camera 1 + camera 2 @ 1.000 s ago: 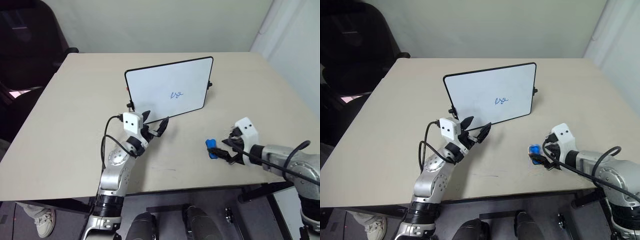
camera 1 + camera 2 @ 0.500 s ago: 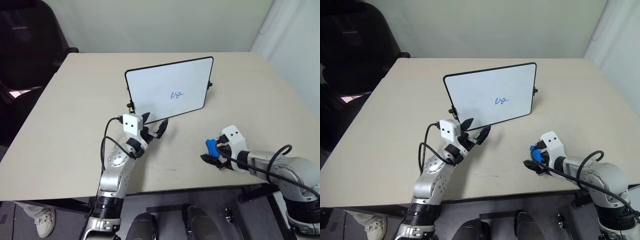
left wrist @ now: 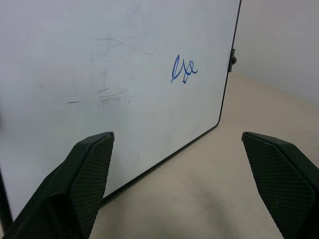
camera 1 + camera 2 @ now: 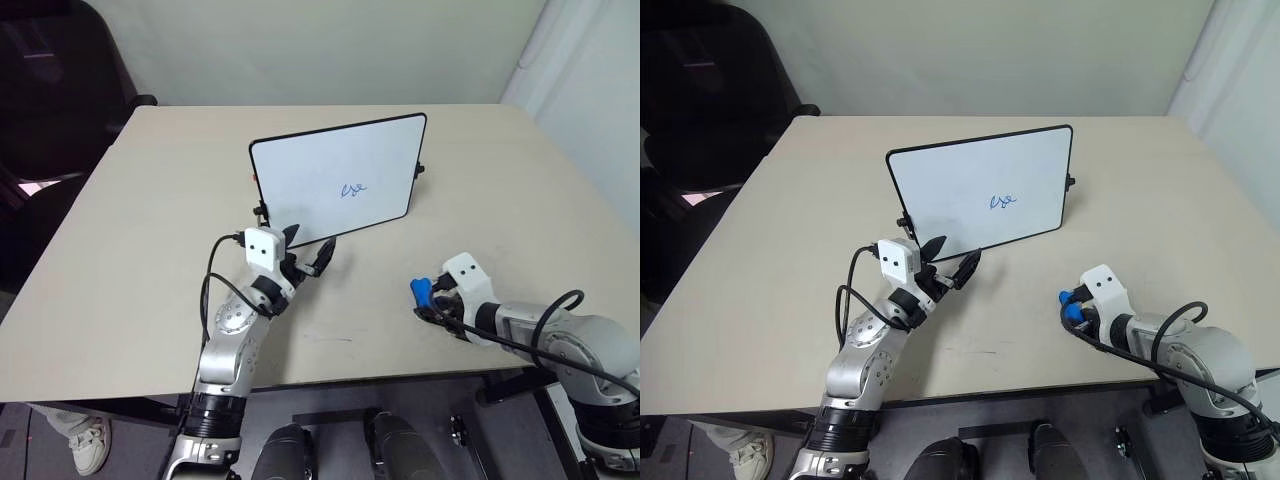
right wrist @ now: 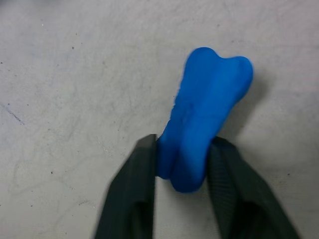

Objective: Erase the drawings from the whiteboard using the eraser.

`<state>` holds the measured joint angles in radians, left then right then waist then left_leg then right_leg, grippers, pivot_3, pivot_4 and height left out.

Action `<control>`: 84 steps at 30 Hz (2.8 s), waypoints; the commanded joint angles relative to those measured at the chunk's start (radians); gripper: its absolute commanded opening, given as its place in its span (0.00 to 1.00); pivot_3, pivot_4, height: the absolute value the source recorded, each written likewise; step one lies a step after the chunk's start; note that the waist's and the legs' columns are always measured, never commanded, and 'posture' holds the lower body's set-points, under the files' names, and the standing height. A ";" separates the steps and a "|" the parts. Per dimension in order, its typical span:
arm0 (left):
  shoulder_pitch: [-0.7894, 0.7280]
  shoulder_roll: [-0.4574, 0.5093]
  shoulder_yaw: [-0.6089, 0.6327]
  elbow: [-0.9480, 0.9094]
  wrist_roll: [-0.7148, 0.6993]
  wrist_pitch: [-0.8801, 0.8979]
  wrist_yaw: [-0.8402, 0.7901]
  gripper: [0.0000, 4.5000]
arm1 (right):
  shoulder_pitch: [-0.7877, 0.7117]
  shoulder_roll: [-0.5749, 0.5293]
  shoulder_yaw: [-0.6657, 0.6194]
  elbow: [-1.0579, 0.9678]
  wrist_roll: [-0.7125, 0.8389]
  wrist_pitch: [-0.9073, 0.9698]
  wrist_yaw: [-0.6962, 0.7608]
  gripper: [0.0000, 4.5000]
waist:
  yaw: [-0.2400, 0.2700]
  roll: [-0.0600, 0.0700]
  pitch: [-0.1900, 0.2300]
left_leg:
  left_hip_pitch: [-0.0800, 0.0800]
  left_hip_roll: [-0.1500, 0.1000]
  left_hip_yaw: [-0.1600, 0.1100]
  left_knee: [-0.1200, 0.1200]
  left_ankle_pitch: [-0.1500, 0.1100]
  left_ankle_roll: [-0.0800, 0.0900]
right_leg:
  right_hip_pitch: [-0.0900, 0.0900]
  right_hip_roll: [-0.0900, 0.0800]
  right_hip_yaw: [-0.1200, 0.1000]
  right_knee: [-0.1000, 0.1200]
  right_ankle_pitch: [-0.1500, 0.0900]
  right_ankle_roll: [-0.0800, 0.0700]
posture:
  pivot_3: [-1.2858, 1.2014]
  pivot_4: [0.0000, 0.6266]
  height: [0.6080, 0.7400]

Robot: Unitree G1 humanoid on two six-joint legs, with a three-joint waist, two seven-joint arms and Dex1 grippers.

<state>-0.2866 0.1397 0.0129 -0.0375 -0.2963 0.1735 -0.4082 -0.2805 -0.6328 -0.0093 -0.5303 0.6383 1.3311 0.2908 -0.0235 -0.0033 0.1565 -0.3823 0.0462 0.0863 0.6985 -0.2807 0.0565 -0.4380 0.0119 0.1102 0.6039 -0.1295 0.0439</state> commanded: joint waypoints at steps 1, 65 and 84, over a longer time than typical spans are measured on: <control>-0.004 -0.002 -0.003 -0.038 -0.003 -0.009 -0.002 1.00 | 0.005 -0.022 0.001 -0.031 -0.027 -0.036 0.017 0.27 | 0.000 0.000 0.000 | 0.000 0.000 0.000 0.000 0.000 0.000 | 0.000 0.000 0.000 0.000 0.000 0.000 | 0.52 0.24 1.00; 0.045 0.012 0.014 -0.122 -0.017 0.028 0.021 1.00 | -0.673 0.397 0.166 0.778 -0.392 -0.548 0.209 0.11 | -0.004 0.000 0.000 | -0.002 0.001 0.001 0.000 -0.002 -0.002 | -0.009 -0.001 0.000 0.007 0.003 -0.017 | 0.52 0.24 1.00; 0.037 0.006 0.008 -0.110 -0.012 0.021 0.019 1.00 | -0.699 0.462 0.098 0.861 -0.344 -0.414 0.245 0.11 | -0.010 0.000 0.000 | -0.002 0.001 0.002 0.000 -0.001 -0.002 | -0.009 -0.001 -0.001 0.007 0.004 -0.018 | 0.52 0.24 1.00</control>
<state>-0.2411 0.1479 0.0251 -0.1136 -0.3035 0.2050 -0.3873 -0.9539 -0.1736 0.1044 0.3286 0.2788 0.9124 0.5244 -0.0333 -0.0032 0.1565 -0.3845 0.0477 0.0878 0.6984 -0.2819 0.0544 -0.4475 0.0113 0.1097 0.6109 -0.1260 0.0259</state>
